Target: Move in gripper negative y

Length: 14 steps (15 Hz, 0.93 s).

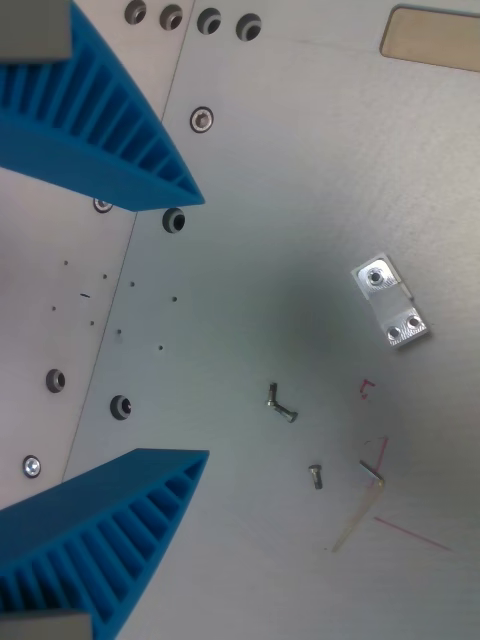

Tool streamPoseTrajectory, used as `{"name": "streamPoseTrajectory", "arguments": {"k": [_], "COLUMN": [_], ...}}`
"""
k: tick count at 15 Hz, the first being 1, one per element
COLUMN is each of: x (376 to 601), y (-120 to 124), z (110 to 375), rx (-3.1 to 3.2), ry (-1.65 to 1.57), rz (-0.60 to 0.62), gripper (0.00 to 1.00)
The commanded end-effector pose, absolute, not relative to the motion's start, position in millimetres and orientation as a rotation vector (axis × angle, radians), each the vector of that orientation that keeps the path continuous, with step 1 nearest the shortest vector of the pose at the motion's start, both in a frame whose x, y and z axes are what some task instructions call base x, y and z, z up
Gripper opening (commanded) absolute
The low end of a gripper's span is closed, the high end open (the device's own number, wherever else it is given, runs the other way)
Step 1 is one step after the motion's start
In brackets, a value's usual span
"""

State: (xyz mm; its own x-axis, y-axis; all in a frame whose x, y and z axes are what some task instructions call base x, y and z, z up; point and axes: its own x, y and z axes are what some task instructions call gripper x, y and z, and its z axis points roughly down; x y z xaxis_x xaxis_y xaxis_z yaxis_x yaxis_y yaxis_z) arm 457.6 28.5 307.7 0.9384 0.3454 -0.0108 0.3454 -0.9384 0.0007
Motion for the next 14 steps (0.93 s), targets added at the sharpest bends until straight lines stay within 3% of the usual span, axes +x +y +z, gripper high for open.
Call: {"name": "streamPoseTrajectory", "arguments": {"k": [1, 14], "x": [456, 433], "y": [33, 94], "z": [310, 310], "rx": [3.09, 3.09], "ry": [0.551, 0.551], "rz": [-0.008, -0.008], "gripper": [1.0, 1.0]}}
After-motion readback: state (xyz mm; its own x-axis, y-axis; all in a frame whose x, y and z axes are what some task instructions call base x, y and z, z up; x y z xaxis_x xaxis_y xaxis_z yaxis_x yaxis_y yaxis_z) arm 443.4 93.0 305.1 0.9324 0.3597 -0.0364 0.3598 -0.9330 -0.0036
